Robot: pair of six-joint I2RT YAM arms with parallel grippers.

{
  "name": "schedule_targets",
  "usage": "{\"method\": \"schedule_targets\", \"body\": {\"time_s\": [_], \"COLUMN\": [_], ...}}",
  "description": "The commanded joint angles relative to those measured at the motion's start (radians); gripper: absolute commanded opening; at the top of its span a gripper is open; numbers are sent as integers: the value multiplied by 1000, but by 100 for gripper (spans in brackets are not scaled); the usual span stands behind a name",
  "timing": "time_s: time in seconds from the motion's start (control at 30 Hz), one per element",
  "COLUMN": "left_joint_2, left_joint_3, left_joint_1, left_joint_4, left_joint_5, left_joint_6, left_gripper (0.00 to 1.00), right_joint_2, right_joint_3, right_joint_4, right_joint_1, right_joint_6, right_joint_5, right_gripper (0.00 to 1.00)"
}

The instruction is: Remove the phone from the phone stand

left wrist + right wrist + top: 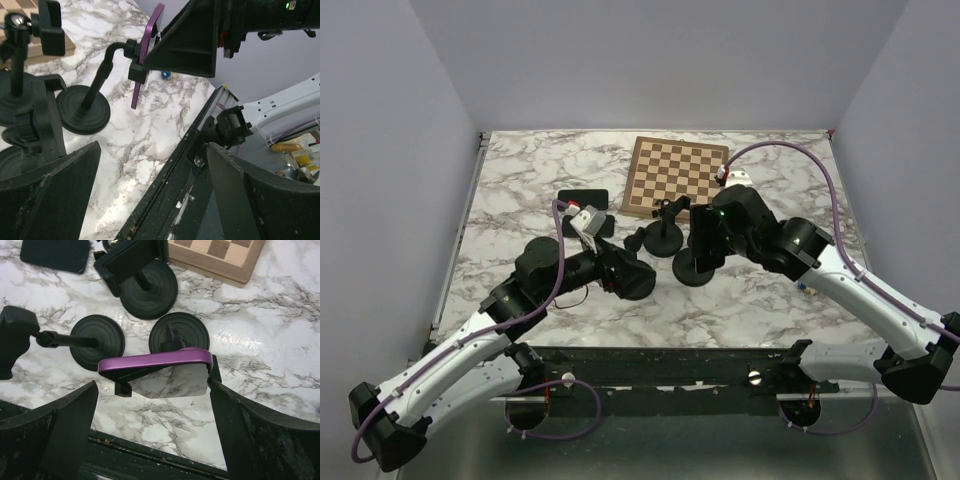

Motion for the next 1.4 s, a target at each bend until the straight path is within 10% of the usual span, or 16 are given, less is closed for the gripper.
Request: {"method": "schedule_targets", "body": {"time_s": [0.0, 1.37], "left_joint_2": [11, 116], "left_joint_3": [-51, -25], "left_joint_1": [2, -151], "left_joint_4": [99, 127], "left_joint_5": [62, 1], "left_joint_6": [-98, -111], "left_gripper": [95, 94], "right_joint_2": [28, 17], "right_joint_3": [35, -65], "right_joint_4": [10, 162], "right_joint_1": [9, 10], "right_joint_6": [17, -106], "right_joint_5": [131, 120], "right_gripper": [100, 86]}}
